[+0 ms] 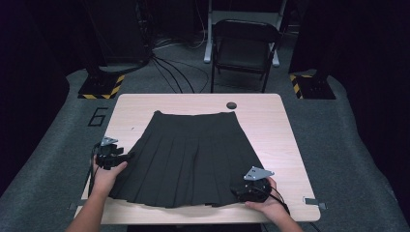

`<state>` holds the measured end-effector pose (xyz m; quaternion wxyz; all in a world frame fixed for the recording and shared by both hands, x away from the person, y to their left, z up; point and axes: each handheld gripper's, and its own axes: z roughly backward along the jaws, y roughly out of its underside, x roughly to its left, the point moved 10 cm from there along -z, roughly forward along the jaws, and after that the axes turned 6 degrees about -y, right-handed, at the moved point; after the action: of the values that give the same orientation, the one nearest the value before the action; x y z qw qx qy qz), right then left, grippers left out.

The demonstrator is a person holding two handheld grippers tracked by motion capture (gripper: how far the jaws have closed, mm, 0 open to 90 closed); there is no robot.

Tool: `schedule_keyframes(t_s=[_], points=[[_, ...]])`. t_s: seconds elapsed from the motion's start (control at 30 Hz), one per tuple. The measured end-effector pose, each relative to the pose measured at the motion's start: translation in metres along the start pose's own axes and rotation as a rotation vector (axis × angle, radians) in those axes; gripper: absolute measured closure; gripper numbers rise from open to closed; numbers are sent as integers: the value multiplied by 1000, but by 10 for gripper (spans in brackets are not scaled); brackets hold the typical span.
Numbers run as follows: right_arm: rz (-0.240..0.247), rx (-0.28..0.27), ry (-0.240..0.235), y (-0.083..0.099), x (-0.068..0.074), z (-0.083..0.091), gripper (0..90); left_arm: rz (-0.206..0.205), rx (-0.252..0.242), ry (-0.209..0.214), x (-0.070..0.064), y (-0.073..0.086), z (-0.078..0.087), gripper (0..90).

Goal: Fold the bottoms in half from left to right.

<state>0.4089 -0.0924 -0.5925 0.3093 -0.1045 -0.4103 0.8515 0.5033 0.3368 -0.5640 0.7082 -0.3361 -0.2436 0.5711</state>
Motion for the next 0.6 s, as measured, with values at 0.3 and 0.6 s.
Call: schedule_keyframes(t_s=[0.3, 0.6], points=[[3, 0, -2, 0, 0, 0, 235, 3, 32, 1, -1, 12, -11, 434], [2, -1, -3, 0, -1, 0, 235, -12, 51, 1, -4, 17, -17, 452]])
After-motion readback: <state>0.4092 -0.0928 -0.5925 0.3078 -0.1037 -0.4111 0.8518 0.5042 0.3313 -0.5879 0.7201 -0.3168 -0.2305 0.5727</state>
